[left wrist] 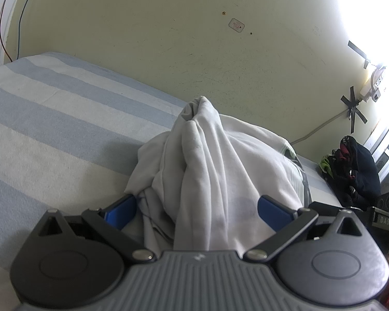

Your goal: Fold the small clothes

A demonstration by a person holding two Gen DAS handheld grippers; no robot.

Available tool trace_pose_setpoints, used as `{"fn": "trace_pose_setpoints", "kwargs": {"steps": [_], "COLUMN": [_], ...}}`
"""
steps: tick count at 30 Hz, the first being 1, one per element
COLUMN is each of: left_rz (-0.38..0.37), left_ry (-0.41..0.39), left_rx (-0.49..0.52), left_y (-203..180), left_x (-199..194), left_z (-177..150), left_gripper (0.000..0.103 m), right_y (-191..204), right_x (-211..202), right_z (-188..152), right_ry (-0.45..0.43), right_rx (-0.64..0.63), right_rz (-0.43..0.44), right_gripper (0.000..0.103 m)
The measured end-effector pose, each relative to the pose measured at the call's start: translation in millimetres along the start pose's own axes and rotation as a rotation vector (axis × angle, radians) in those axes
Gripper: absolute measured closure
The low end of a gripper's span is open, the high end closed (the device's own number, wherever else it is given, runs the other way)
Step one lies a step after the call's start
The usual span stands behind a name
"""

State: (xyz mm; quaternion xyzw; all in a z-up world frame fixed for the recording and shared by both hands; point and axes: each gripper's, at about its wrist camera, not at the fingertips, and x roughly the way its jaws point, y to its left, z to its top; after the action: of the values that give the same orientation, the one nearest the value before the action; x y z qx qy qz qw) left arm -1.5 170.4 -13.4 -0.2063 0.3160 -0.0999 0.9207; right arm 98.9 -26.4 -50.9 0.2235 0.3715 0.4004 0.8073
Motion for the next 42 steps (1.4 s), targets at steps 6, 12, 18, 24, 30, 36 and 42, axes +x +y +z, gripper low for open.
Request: {"fn": "trace_pose_setpoints", "kwargs": {"steps": [6, 12, 18, 24, 30, 36, 42], "left_rz": [0.000, 0.000, -0.007, -0.055, 0.005, -0.028, -0.097], "left_ry": [0.000, 0.000, 0.004, 0.015, 0.019, 0.012, -0.022], "left_rx": [-0.001, -0.003, -0.012, -0.038, -0.045, -0.084, -0.071], "left_y": [0, 0, 0, 7, 9, 11, -6], "left_x": [0, 0, -1, 0, 0, -7, -29], "left_z": [0, 0, 1, 4, 5, 3, 7], "left_gripper": [0.000, 0.000, 0.000, 0.005, 0.055, 0.072, 0.074], "right_y": [1, 1, 2, 17, 34, 57, 74], "right_x": [1, 2, 6, 24, 35, 26, 14], "right_z": [0, 0, 2, 4, 12, 19, 23], "right_ry": [0.005, 0.005, 0.006, 0.065, 0.065, 0.027, -0.002], "right_rx": [-0.011, -0.012, -0.019, -0.075, -0.113, -0.193, -0.264], "right_rz": [0.007, 0.009, 0.010, -0.013, -0.050, -0.024, 0.003], "right_gripper": [0.017, 0.017, 0.016, 0.039, 0.068, 0.075, 0.076]}}
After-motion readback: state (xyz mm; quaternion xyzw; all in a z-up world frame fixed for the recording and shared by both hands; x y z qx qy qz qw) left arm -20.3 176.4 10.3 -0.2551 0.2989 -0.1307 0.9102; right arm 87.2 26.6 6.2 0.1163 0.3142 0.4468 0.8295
